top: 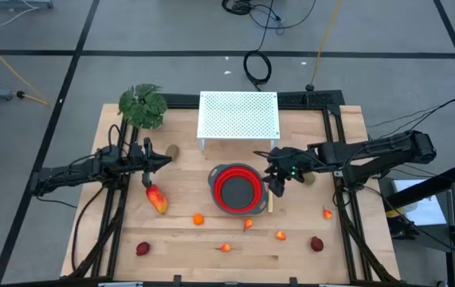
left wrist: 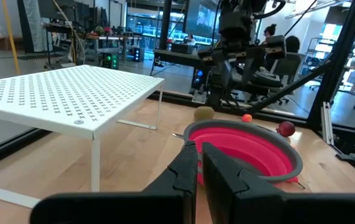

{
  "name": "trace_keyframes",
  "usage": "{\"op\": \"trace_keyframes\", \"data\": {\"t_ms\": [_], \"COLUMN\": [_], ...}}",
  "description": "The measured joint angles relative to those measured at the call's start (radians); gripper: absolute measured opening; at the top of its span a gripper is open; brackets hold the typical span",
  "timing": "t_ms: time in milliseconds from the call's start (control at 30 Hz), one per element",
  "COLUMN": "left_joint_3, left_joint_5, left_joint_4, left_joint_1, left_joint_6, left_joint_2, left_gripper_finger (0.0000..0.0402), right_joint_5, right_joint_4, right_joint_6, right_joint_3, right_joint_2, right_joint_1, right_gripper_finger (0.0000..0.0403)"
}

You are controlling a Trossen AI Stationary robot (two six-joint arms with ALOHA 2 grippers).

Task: Pick & Place Fruit
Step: Put the red strainer bowl on the shelf

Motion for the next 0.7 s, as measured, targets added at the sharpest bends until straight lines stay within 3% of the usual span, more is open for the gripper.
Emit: {"op": "trace_keyframes", "data": {"t_ms": [300, 700], "left_joint_3": [0.000, 0.000], "left_joint_5": [0.000, 0.000], "left_joint_4": [0.000, 0.000], "left_joint_1": [0.000, 0.000], "left_joint_6": [0.000, 0.000], "left_joint_2": [0.000, 0.000], "left_gripper_finger": [0.0024, 0.0024], "right_joint_5": [0.000, 0.000], "right_joint_4": [-0.019, -0.023], "right_joint_6": [0.169, 0.190], "right_joint_3": [0.000, 0.008], "right_joint_2": [0.006, 0.092], "right_joint_1": [-0.018, -0.018], "right_gripper_finger": [0.0171, 0.0195]}}
